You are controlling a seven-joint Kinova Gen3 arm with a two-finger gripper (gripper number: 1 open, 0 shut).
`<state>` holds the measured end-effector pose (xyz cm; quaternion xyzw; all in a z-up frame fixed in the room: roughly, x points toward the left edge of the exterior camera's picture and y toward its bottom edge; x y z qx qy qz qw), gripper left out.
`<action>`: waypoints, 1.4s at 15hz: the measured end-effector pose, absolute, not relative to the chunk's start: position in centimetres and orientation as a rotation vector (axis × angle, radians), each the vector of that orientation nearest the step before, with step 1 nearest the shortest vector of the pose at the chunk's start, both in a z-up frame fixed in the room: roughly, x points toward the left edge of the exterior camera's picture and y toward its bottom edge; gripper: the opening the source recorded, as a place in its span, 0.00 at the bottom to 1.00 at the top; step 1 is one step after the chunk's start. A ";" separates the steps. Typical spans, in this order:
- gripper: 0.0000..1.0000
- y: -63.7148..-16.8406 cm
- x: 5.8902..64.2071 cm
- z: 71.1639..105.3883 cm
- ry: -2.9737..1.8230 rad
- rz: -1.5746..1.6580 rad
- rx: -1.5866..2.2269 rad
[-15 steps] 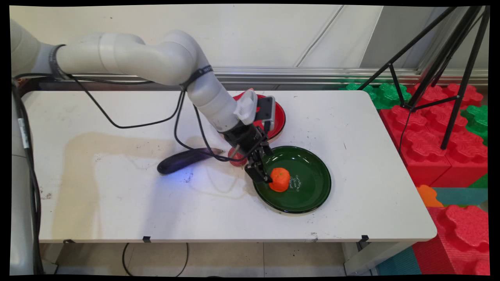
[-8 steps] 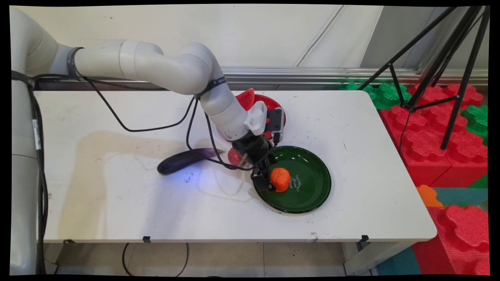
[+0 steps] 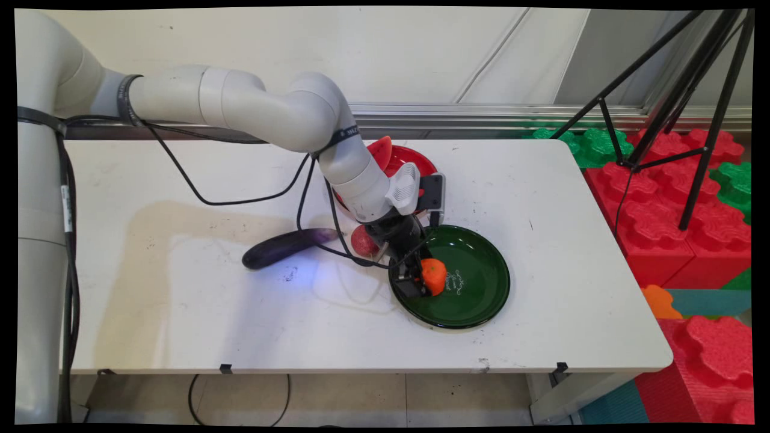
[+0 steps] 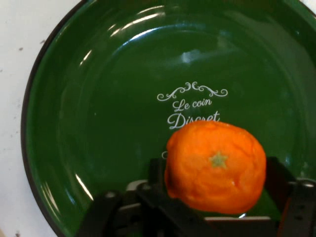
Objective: Pick up the mandarin from the green plate, then place the picked object on the table
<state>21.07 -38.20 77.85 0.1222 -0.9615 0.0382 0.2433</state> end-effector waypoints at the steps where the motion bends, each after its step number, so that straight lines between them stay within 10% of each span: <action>1: 0.00 -38.3 20.9 77.8 -2.627 0.106 0.331; 21: 0.00 -35.4 25.8 84.4 -2.537 0.170 0.380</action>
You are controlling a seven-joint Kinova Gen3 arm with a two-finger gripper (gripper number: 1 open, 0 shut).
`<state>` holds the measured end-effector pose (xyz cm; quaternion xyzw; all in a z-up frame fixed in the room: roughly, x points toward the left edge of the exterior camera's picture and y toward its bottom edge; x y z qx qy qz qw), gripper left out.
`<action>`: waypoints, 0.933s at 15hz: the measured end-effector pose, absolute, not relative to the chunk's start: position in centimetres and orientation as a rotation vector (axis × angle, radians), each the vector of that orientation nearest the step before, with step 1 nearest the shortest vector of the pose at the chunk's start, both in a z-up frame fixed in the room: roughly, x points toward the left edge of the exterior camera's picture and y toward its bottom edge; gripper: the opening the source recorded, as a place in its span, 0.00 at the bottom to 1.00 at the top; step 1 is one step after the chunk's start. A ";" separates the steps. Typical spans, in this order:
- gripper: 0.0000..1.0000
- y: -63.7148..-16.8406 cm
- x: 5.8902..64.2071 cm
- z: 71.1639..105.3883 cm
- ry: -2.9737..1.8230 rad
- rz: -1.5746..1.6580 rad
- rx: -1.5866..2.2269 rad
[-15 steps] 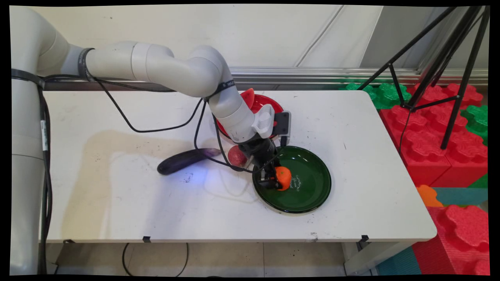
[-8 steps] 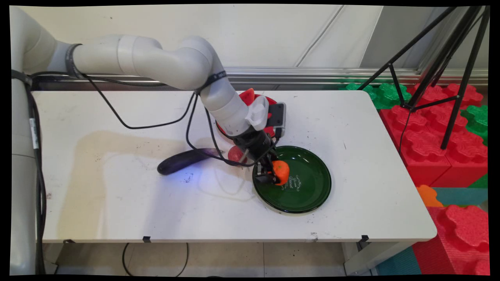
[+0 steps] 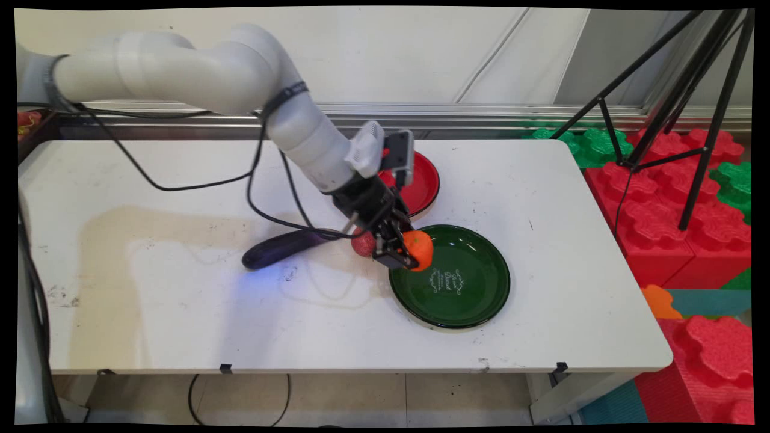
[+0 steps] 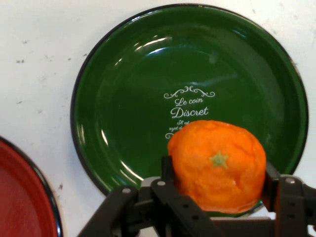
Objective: Place the picked object on the table
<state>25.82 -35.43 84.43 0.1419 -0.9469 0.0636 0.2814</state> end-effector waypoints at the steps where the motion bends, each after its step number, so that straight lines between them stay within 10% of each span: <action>1: 0.00 -34.9 26.6 85.1 -2.529 0.175 0.390; 14: 0.00 -29.3 36.6 87.7 -2.599 0.180 0.438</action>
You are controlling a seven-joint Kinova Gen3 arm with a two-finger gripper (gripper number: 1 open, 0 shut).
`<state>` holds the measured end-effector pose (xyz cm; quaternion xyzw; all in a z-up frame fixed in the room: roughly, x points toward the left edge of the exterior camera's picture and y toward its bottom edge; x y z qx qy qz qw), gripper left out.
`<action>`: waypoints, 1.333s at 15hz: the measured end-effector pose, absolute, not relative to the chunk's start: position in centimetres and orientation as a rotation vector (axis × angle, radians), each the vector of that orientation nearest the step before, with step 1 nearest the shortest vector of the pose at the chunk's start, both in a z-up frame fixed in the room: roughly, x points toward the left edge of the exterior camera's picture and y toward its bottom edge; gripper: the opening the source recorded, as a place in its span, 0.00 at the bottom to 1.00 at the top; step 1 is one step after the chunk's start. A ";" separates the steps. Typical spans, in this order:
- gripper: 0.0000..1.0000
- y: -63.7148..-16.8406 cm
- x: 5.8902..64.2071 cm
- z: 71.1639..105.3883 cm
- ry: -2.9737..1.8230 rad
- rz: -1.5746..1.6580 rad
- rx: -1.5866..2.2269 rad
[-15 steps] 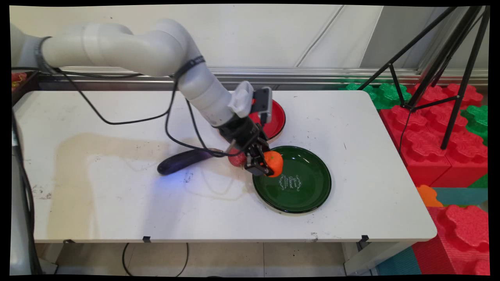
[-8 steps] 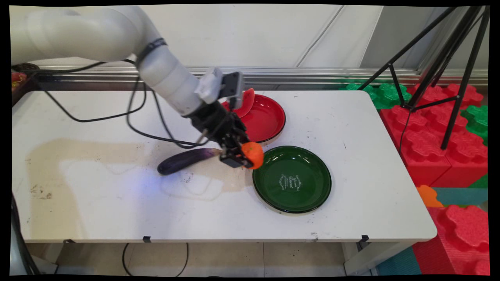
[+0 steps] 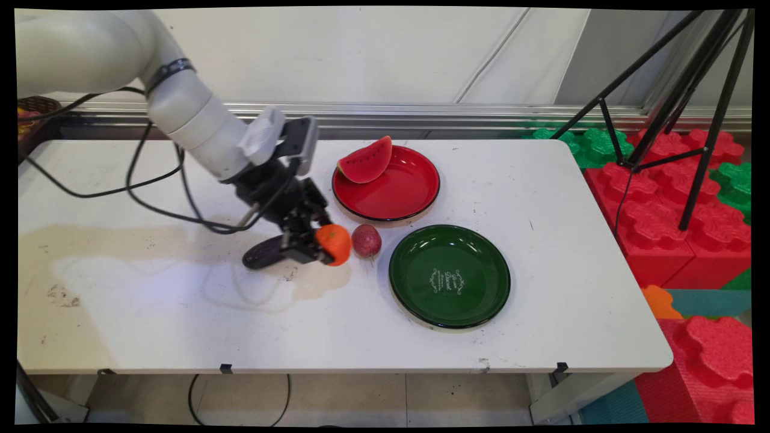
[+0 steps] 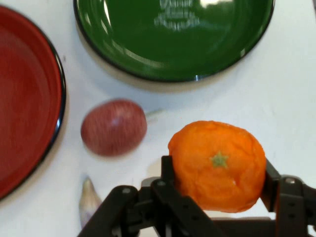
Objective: Place the picked object on the table
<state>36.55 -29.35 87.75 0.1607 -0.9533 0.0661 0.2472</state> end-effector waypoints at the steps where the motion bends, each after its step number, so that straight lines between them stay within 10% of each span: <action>1: 0.00 -29.1 37.0 87.6 -2.607 0.177 0.441; 16: 0.00 -28.3 41.0 81.2 -2.702 0.104 0.532; 17: 1.00 -28.3 41.1 80.9 -2.698 0.100 0.542; 20: 1.00 -28.3 41.2 80.4 -2.685 0.095 0.560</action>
